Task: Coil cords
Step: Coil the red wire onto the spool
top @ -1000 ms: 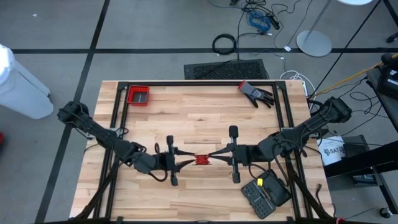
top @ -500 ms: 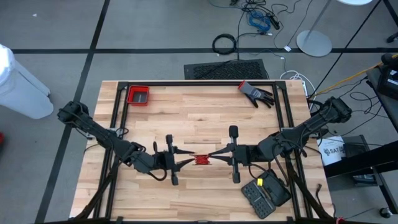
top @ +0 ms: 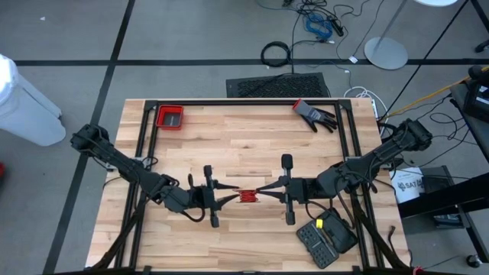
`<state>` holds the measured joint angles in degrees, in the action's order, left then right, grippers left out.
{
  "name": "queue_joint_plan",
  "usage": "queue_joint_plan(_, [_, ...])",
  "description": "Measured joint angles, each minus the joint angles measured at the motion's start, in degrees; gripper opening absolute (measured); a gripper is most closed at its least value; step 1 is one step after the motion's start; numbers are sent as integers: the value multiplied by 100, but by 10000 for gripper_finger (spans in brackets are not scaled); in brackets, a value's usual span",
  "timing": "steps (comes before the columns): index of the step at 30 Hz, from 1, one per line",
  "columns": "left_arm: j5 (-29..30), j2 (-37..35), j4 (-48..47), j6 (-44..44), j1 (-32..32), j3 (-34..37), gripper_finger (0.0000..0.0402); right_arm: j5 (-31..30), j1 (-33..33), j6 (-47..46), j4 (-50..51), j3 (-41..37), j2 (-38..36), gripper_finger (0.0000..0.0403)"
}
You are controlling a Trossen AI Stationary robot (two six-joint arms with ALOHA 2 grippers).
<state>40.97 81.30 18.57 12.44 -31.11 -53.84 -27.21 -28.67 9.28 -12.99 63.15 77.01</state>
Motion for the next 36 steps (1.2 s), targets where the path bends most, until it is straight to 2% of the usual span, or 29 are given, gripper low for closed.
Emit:
queue_joint_plan(5, [0,0,1,18,1,0,79,-1,0,0,0,-1,0,0])
queue_joint_plan(11, [0,0,7,147,2,0,9,-1,0,25,0,0,0,0])
queue_joint_plan(19, [4,0,38,142,61,0,3,-1,0,26,-10,-1,0,0])
queue_joint_plan(28, [18,10,31,-465,333,2,1,-45,7,-115,-247,-1,12,0])
queue_joint_plan(33, [-44,232,310,-467,350,2,1,-733,7,-116,-316,1,134,0])
queue_joint_plan(36, [-153,416,562,-470,425,0,1,-930,15,-113,-406,1,232,0])
